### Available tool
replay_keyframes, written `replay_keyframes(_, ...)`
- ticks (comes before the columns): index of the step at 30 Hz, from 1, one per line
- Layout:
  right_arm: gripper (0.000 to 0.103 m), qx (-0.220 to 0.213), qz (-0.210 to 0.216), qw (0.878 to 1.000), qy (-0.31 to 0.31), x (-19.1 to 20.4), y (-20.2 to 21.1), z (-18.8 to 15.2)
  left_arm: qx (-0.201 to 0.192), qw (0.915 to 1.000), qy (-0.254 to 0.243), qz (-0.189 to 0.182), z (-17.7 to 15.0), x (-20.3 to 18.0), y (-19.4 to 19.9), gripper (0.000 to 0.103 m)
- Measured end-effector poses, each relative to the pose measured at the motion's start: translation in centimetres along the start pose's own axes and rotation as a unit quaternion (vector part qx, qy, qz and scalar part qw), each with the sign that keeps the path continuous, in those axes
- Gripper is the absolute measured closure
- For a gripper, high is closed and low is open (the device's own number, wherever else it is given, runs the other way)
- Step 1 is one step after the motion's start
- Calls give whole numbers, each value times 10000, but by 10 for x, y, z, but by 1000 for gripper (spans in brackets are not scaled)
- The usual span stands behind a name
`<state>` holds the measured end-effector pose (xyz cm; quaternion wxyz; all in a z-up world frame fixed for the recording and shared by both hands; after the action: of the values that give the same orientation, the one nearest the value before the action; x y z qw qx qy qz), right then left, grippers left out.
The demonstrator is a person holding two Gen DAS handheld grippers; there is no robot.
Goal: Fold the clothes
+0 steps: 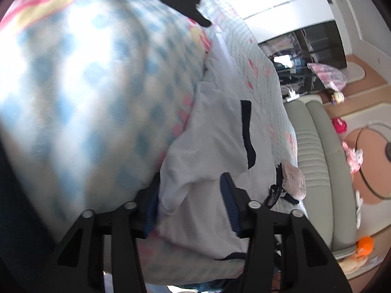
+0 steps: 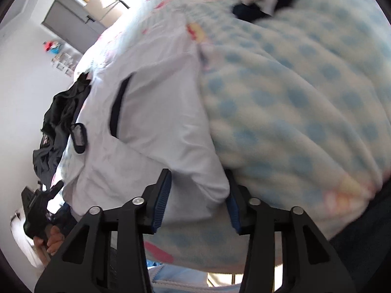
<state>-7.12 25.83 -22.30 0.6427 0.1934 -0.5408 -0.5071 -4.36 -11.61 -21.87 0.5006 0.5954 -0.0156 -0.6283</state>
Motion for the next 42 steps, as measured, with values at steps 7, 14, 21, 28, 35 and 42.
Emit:
replay_keyframes(7, 73, 132, -180, 9997, -60, -7, -20, 2, 41, 9993, -120, 352, 5, 7, -10, 97)
replay_keyframes(14, 91, 107, -341, 9991, 241, 1, -25, 7, 432, 9988, -52, 215, -2, 11, -25, 94)
replay_keyframes(21, 98, -290, -244, 9979, 524, 20, 10, 11, 31, 9923, -1091, 588, 4, -25, 24, 99)
replay_keyframes(28, 98, -559, 45, 9967, 585, 40, 64, 3, 79, 9867, -1484, 657, -8, -37, 70, 99)
replay_keyframes(35, 98, -443, 191, 9969, 617, 33, 109, -24, 245, 9826, -1733, 621, -40, -51, 109, 99)
replay_keyframes(42, 98, -100, 168, 9971, 732, 21, 99, -30, 443, 9835, -1721, 331, -35, -74, 95, 99)
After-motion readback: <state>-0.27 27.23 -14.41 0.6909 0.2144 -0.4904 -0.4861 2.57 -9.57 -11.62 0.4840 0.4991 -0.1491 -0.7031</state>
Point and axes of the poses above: each gripper's, at about its wrist camera, not at the fingertips, and y roughly against the way its jaws point, x to its left, z to its top, the point moved 10 cm from there along -y, roughly the way its jaws point, and after that the axes turned 3 degrees about -y, right-handed, at the moved point
